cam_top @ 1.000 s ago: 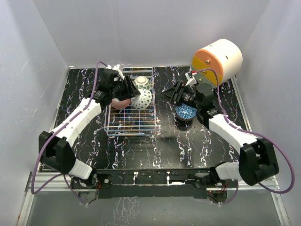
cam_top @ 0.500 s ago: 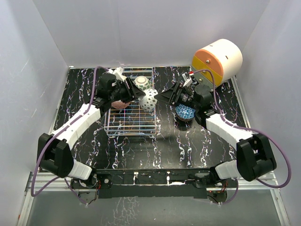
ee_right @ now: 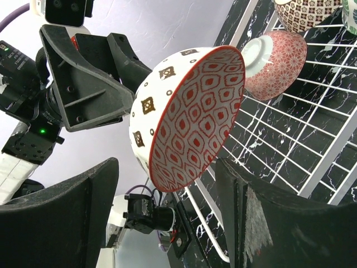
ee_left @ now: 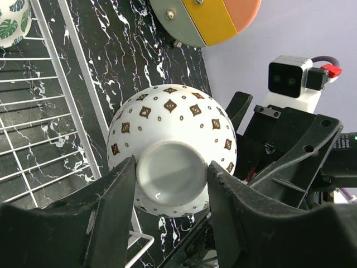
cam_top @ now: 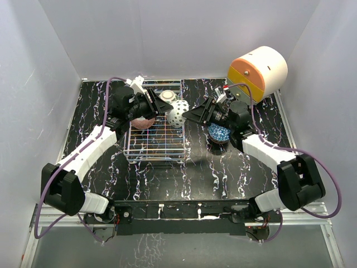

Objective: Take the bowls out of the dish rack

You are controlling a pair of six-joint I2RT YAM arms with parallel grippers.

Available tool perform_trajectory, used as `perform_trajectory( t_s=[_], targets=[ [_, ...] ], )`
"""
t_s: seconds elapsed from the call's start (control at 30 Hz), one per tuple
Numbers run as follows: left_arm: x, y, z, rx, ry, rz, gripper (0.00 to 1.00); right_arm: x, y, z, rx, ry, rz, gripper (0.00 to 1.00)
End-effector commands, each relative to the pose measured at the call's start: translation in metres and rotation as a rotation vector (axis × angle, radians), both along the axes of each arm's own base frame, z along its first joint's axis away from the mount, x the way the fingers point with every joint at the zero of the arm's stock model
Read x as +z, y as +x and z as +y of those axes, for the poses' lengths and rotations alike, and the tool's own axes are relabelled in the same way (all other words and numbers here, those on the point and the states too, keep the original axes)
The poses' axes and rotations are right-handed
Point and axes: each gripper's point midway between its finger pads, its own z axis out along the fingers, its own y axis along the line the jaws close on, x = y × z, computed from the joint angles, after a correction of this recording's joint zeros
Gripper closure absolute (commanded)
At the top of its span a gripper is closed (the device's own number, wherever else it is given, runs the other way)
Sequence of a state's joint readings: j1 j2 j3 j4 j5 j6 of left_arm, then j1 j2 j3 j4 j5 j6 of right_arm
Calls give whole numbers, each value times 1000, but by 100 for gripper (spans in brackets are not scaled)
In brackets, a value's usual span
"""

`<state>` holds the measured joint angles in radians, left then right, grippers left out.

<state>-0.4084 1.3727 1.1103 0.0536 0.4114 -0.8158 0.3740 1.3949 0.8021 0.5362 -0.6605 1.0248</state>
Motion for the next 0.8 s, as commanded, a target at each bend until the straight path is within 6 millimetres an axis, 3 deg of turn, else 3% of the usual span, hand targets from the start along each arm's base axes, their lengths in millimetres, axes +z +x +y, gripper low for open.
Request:
perform_trajectory(
  t_s=[0.0, 0.6, 0.77],
  targets=[
    [31, -7, -1, -28, -58, -84, 73, 28, -3, 6, 35, 61, -91, 28],
    [30, -6, -3, -41, -59, -79, 73, 46, -9, 15, 104, 136, -173, 52],
    [29, -6, -3, -44, -59, -78, 73, 49, -9, 13, 90, 130, -190, 62]
  ],
)
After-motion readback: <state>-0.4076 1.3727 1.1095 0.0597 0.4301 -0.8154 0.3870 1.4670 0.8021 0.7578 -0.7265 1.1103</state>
